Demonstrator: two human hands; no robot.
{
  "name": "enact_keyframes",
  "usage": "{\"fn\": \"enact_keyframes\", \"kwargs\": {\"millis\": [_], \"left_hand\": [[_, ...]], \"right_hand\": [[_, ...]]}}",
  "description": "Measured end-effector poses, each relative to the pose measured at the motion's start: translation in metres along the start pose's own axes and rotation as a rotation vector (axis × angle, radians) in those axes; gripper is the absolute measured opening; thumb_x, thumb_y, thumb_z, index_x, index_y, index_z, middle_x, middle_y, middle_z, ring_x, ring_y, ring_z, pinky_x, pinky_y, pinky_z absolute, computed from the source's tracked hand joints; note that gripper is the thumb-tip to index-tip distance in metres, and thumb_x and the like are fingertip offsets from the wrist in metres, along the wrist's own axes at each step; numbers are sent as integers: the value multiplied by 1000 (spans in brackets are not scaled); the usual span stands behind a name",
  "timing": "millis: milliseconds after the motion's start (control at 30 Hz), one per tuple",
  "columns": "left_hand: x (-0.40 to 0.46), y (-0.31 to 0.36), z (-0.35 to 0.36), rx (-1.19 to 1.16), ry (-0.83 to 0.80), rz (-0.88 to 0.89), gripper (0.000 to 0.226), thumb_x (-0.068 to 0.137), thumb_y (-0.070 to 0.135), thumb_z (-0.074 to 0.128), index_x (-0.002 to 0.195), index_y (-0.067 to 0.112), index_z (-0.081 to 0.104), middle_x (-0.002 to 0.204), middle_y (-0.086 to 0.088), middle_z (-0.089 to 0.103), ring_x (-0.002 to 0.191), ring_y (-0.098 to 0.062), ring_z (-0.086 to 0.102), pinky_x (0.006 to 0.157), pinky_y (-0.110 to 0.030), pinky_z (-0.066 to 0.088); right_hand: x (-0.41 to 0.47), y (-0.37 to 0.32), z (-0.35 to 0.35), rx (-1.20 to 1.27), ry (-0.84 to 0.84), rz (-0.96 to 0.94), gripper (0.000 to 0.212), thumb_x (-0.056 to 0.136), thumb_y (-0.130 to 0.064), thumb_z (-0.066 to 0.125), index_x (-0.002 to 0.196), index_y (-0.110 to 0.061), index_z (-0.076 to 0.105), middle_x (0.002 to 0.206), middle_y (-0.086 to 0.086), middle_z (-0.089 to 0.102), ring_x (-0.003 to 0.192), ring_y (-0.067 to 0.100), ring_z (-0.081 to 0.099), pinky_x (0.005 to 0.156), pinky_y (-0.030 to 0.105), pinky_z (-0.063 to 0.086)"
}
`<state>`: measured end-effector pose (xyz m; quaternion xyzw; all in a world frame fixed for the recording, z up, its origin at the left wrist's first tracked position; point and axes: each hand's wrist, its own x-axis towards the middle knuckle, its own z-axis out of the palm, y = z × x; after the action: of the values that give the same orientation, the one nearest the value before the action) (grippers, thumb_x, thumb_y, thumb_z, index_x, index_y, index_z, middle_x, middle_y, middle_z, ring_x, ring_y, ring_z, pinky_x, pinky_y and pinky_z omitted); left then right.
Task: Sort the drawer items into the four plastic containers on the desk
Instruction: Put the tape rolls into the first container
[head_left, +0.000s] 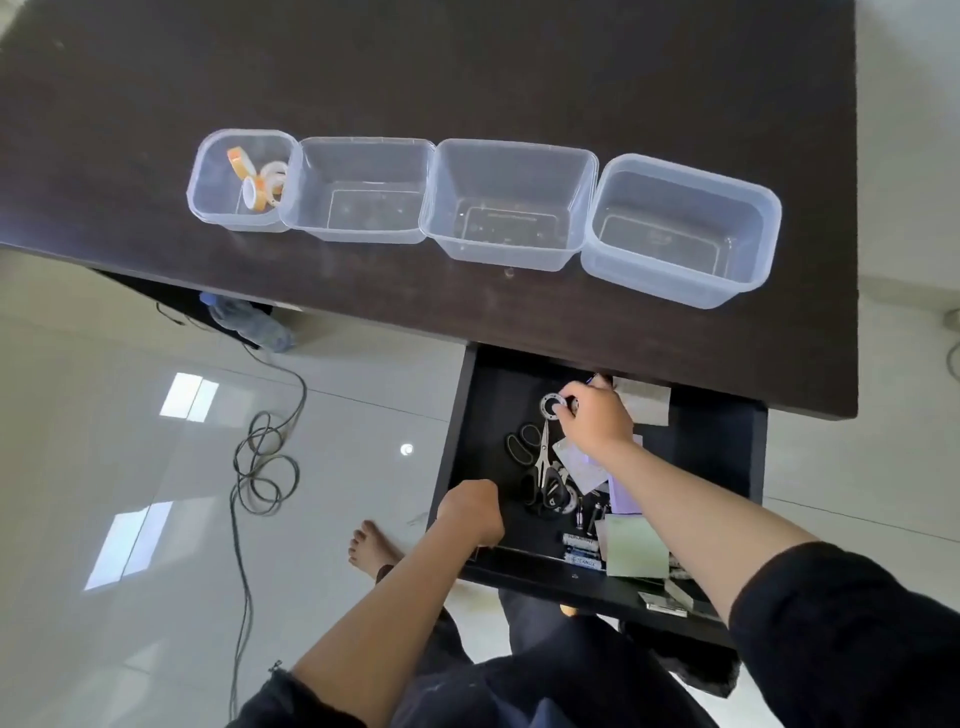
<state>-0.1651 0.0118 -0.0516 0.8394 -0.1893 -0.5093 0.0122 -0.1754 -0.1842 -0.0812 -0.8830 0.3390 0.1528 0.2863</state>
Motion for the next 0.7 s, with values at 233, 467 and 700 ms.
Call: {"fn": "enact_keyframes", "kwargs": {"millis": [233,467,700], "left_hand": [[8,-5,13,-279,-6,-20,18,78,14,75,96,14,72,101,-5,69,94,-20,62,81,-28,53],[10,-5,16,-409,26,98,11,83,9,69,90,14,74,98,-4,71,91,-14,62,81,-22,48],[17,14,27,-265,-83,200,37,74,3,73,107,21,69,107,-3,63,96,-17,61,85,-27,52]], "right_hand": [[9,3,10,126,83,177,19,81,-34,69,92,-20,66,89,8,68,95,30,59,72,33,46],[5,7,8,340,97,152,5,78,-16,64,82,-18,67,77,2,67,77,21,63,65,31,53],[-15,18,-2,428,150,20,8,75,-13,67,82,-16,69,84,2,65,78,16,60,68,27,48]]}}
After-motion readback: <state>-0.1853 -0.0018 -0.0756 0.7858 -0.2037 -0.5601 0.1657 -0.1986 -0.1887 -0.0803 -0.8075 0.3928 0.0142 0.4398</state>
